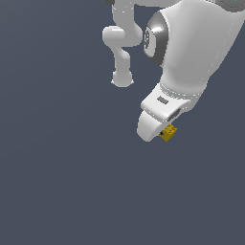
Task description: Pick up the object and move it to a goal position.
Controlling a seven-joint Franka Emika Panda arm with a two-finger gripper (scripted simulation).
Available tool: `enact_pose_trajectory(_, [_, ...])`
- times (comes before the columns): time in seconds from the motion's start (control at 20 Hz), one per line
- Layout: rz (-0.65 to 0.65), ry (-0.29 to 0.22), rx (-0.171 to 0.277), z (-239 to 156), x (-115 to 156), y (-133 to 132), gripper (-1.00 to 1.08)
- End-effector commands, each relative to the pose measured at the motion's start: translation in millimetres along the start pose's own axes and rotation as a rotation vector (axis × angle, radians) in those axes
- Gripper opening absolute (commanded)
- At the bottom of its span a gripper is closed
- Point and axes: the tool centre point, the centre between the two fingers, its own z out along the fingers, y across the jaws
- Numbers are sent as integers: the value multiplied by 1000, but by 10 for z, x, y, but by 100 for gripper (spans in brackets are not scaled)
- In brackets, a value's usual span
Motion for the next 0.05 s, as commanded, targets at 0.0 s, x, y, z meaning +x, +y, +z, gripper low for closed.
enact_pose_trajectory(0.0, [0,0,0,-15,9,0,-100])
